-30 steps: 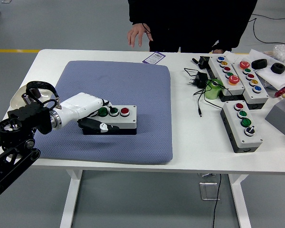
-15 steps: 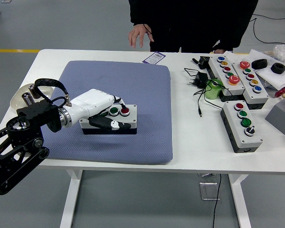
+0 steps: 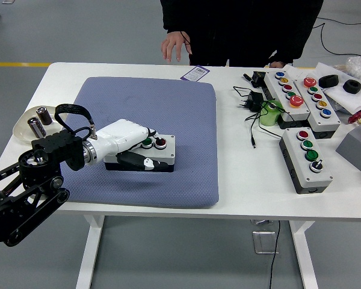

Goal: Pick up the button,place it on the desk,press the button,press the button

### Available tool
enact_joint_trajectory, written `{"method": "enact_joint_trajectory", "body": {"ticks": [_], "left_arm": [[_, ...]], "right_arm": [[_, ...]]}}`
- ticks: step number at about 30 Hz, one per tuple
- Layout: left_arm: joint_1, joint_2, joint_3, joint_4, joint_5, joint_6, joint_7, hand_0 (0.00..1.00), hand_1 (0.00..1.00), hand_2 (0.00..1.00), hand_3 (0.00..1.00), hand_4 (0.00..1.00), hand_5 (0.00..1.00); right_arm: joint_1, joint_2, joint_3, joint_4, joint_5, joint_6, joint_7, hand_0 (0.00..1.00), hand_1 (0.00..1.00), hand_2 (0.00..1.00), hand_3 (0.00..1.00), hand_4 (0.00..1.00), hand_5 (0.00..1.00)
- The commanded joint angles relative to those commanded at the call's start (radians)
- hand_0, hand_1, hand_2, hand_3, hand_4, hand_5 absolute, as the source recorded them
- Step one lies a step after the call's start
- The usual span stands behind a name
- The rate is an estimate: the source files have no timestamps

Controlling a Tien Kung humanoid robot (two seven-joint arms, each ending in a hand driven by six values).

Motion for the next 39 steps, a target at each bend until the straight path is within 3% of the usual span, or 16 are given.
{"method": "enact_joint_trajectory", "body": {"ticks": [7, 16, 17, 19, 22, 23, 28, 29, 35, 36, 39], "left_arm": [[0.004, -0.003, -0.021, -0.011, -0.011, 0.000, 0.001, 0.002, 0.002, 0.002, 0.729, 0.897, 0.998], [0.019, -0.004, -0.163, -0.091, -0.077, 0.028, -0.010, 0.002, 0.002, 0.002, 0.744, 0.900, 0.998], [0.020, -0.006, -0.179, -0.097, -0.088, 0.034, -0.009, 0.009, 0.002, 0.002, 0.753, 0.938, 0.998], [0.025, -0.010, -0.210, -0.102, -0.117, 0.058, -0.006, 0.009, 0.002, 0.002, 0.753, 0.938, 0.998], [0.037, -0.017, -0.252, -0.092, -0.210, 0.142, -0.011, 0.009, 0.002, 0.002, 0.753, 0.938, 0.998], [0.048, -0.028, -0.273, -0.077, -0.254, 0.166, -0.014, 0.368, 0.502, 0.507, 0.965, 0.954, 0.998], [0.082, -0.074, -0.344, -0.009, -0.462, 0.170, -0.009, 0.368, 0.502, 0.507, 0.965, 0.954, 0.998], [0.087, -0.080, -0.355, 0.000, -0.508, 0.165, -0.007, 0.777, 0.862, 0.933, 0.998, 0.947, 0.998], [0.105, -0.101, -0.420, 0.045, -0.755, 0.158, 0.028, 0.777, 0.862, 0.933, 0.998, 0.947, 0.998], [0.107, -0.104, -0.429, 0.052, -0.800, 0.164, 0.031, 0.908, 0.935, 0.998, 0.998, 0.940, 0.998], [0.115, -0.108, -0.461, 0.076, -0.927, 0.183, 0.038, 0.908, 0.935, 0.998, 0.998, 0.940, 0.998]], "right_arm": [[-0.002, 0.000, 0.001, 0.000, -0.003, 0.000, 0.000, 0.747, 0.691, 0.709, 0.580, 0.181, 0.133], [-0.005, 0.000, 0.002, 0.000, -0.005, 0.000, -0.002, 0.747, 0.691, 0.709, 0.580, 0.181, 0.132], [-0.005, 0.000, 0.002, 0.000, -0.004, 0.000, -0.002, 0.747, 0.691, 0.709, 0.580, 0.180, 0.132], [-0.006, 0.000, 0.002, 0.000, -0.005, 0.001, -0.002, 0.747, 0.691, 0.709, 0.580, 0.180, 0.132], [-0.005, 0.000, -0.001, 0.000, -0.004, 0.001, -0.002, 0.747, 0.691, 0.709, 0.580, 0.180, 0.132], [-0.005, -0.001, -0.001, 0.000, -0.005, 0.001, -0.002, 0.748, 0.691, 0.709, 0.580, 0.181, 0.132], [-0.003, 0.000, 0.000, 0.000, -0.008, 0.001, -0.002, 0.748, 0.691, 0.709, 0.580, 0.181, 0.132], [-0.003, 0.000, 0.000, 0.000, -0.009, 0.002, -0.002, 0.750, 0.691, 0.709, 0.580, 0.181, 0.130], [-0.002, 0.000, 0.001, 0.000, -0.012, 0.003, -0.002, 0.750, 0.691, 0.709, 0.580, 0.181, 0.130], [-0.002, 0.000, 0.001, 0.000, -0.012, 0.003, -0.002, 0.749, 0.691, 0.709, 0.580, 0.181, 0.132], [-0.001, 0.000, 0.001, 0.000, -0.014, 0.003, -0.003, 0.749, 0.691, 0.709, 0.580, 0.181, 0.132]]}}
